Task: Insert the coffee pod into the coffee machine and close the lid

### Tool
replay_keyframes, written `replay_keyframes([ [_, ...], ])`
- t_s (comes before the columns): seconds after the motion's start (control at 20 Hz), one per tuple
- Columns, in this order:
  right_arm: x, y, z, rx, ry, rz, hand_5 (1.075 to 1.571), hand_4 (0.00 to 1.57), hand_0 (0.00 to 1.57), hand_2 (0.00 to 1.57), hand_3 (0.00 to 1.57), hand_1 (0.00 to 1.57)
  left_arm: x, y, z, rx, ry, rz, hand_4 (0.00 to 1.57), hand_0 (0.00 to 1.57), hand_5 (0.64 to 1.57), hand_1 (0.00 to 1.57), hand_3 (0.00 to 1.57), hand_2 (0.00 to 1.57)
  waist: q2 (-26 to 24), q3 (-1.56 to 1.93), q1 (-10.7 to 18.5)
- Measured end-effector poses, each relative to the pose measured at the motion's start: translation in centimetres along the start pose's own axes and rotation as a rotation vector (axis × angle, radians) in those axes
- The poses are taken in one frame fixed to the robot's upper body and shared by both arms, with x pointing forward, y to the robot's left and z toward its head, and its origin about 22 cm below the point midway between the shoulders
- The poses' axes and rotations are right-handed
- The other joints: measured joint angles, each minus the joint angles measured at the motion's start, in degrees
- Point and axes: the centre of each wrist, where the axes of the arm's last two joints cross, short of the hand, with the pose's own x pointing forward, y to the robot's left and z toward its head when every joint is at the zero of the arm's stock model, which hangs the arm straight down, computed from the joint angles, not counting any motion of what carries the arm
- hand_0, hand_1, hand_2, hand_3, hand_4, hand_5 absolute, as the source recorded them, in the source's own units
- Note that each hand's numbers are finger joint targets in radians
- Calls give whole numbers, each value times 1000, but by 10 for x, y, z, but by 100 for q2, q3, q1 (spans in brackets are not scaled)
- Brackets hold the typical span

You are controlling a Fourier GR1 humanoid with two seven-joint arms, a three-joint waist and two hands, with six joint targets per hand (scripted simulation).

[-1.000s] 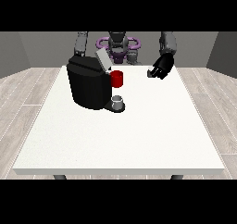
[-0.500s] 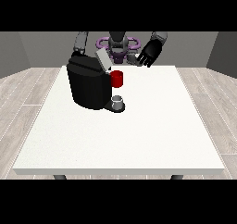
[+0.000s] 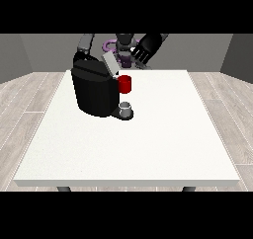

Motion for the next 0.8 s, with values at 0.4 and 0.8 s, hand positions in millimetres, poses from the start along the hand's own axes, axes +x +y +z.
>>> replay_keyframes([
  [0.4,29,-10,-7,-4,-98,7,1571,37,0,0,0,0,4,43,9,86,18,-19,479,1239,1571,1239,1248,1290,415,0,-419],
  [0.8,62,-15,-22,-38,-167,-5,1571,0,0,0,0,0,18,72,13,140,-3,-50,461,1188,1571,1188,1219,1258,929,0,-532],
])
